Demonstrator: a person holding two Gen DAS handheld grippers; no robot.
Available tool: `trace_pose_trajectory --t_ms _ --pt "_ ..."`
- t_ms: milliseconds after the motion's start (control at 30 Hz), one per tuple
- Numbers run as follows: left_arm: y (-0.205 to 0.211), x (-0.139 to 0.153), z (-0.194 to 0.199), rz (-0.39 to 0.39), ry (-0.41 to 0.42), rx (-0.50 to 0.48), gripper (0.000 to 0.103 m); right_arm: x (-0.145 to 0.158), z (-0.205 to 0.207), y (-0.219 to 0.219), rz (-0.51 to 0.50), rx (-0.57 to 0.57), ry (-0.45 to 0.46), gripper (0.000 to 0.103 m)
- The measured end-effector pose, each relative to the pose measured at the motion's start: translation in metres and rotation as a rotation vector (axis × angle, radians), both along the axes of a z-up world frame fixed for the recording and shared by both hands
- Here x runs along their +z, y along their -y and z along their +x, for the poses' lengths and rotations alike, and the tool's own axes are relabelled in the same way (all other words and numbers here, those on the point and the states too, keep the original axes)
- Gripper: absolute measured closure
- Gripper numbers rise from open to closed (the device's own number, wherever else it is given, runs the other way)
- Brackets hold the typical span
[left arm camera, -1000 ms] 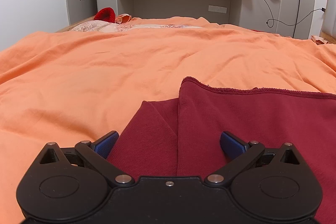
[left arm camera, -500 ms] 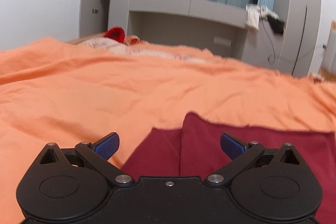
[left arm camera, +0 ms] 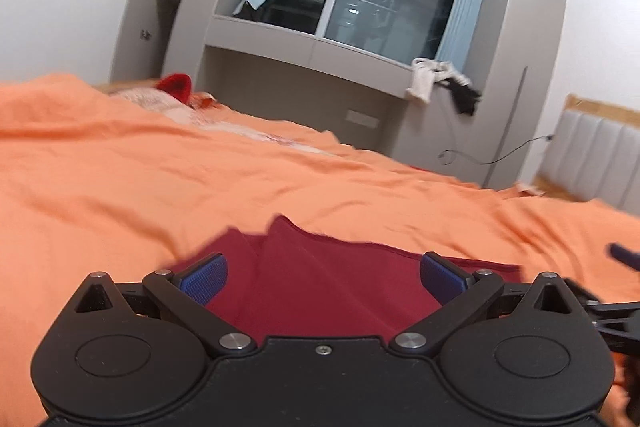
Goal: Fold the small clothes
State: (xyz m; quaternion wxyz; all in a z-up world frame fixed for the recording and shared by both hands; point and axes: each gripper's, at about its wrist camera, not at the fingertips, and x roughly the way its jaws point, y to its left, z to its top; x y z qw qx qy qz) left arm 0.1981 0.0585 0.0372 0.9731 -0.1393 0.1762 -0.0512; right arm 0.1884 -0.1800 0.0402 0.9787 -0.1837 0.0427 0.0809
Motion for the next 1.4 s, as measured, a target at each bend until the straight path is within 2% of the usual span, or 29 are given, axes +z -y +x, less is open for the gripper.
trace_pose_trajectory --t_ms 100,367,600,733,867,1000,1067,1400 --pt "-0.002 -0.008 -0.023 -0.063 -0.015 -0.026 0.001 0.000 -0.009 -0.008 0.037 0.050 -0.016 0.000" --pt "0.000 -0.029 -0.065 -0.103 -0.038 -0.055 0.001 -0.015 -0.008 -0.016 0.148 0.069 -0.155 0.000" --pt "-0.019 -0.048 -0.054 -0.283 -0.168 -0.034 0.001 -0.022 0.003 -0.019 0.226 0.036 -0.220 0.000" --pt "-0.028 -0.059 -0.042 -0.374 -0.229 -0.019 0.001 -0.027 0.006 -0.034 0.211 0.050 -0.228 0.000" --pt "-0.026 -0.061 -0.039 -0.364 -0.229 -0.018 0.001 -0.040 0.011 -0.048 0.157 0.046 -0.244 0.000" --pt "-0.022 -0.062 -0.036 -0.349 -0.233 -0.014 0.001 -0.056 0.019 -0.047 0.200 0.030 -0.332 0.000" --pt "-0.023 -0.063 -0.037 -0.345 -0.235 -0.011 0.001 -0.059 0.016 -0.044 0.228 0.032 -0.326 0.000" --pt "-0.016 -0.065 -0.037 -0.302 -0.234 -0.010 0.001 -0.062 0.010 -0.043 0.228 0.031 -0.293 0.000"
